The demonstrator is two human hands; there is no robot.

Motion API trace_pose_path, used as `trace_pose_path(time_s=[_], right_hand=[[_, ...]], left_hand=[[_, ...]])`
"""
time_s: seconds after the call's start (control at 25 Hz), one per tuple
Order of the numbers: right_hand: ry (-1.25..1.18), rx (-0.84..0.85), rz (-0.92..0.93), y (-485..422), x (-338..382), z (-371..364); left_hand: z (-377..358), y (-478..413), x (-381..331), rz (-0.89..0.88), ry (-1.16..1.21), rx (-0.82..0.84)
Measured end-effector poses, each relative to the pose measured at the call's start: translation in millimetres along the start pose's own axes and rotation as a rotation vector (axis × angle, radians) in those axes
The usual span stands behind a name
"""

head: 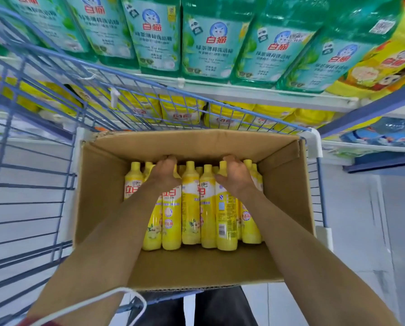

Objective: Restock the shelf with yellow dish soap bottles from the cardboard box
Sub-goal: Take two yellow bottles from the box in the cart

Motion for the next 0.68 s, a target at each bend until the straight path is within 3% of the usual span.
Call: trace_pose_path(time_s=[0.24, 0.4, 0.68], right_hand=[[-0.167, 0.004, -0.06, 21.2, 12.6, 4.7], [-0.074, 0.068, -0.053, 6.8, 11.7, 0.3], [-0.197, 0.053, 0.07, 33.3, 28.2, 17.9]], left_hand=[[20.8, 18.1, 9.6, 0.124, 0.269, 0.035], [10.2, 24.9, 17.6, 0.101, 0.465, 0.046], [18.8, 54.0, 14.7, 0.042, 0.64, -0.021]])
Point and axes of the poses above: each hand's wrist, its own y-axis away from the middle knuckle, its own z-axis out of the back of the hand, x = y × z, the point moved 5 cm from there along -y, towards the middle knuckle, and after that the axes turned 13 degrees about y, right-handed, at the moved point
